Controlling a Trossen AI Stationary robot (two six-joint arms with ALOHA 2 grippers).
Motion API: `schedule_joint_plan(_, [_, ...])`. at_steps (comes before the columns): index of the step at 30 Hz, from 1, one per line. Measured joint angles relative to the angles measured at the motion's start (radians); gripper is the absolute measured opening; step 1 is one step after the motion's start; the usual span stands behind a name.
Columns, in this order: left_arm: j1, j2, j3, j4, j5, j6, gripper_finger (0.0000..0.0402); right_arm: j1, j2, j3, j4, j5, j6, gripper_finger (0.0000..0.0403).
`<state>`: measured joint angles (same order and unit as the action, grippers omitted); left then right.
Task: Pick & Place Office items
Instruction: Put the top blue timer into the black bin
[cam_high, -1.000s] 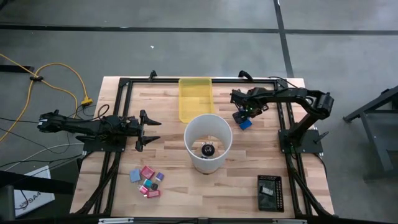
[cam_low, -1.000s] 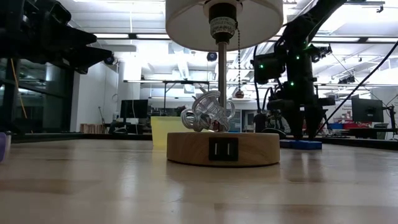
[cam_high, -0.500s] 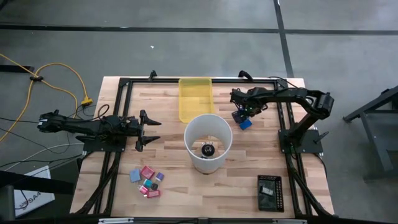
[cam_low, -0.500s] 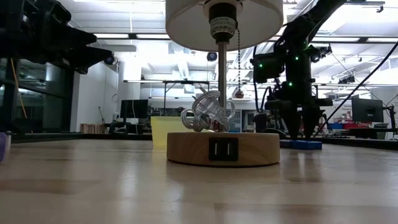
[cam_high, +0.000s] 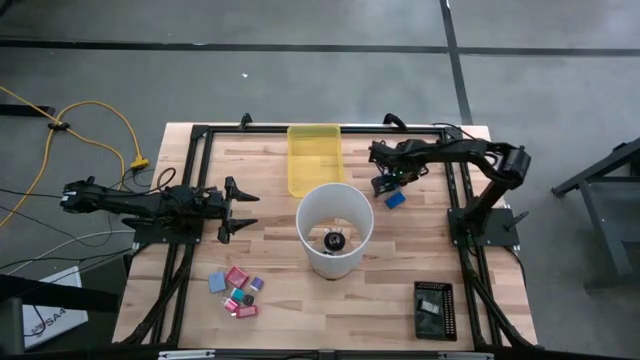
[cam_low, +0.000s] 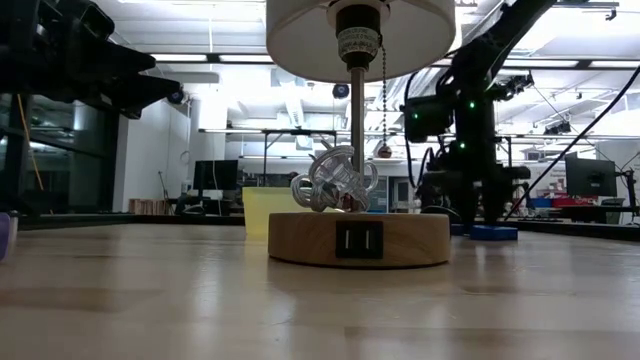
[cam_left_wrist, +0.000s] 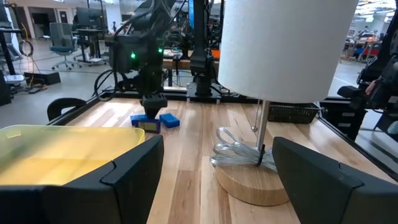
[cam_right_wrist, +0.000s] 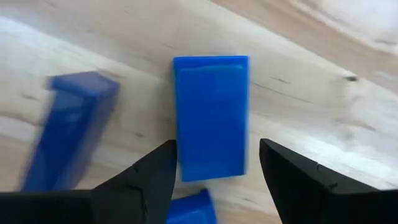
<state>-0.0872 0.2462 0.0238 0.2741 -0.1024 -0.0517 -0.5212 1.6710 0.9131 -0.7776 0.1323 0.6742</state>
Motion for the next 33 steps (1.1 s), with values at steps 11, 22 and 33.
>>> schedule_joint_plan(11, [0.000, 0.000, 0.000, 0.000, 0.000, 0.000, 0.0293, -0.017, -0.002, 0.002, 0.021, -0.001, -0.023, 0.0217])
schedule_joint_plan(22, [0.000, 0.000, 0.000, 0.000, 0.000, 0.000, 0.0293, -0.018, -0.002, 0.002, 0.042, -0.008, -0.050, 0.0217])
schedule_joint_plan(33, [0.000, 0.000, 0.000, 0.000, 0.000, 0.000, 0.0293, -0.018, 0.036, 0.005, 0.050, -0.019, -0.069, 0.0217])
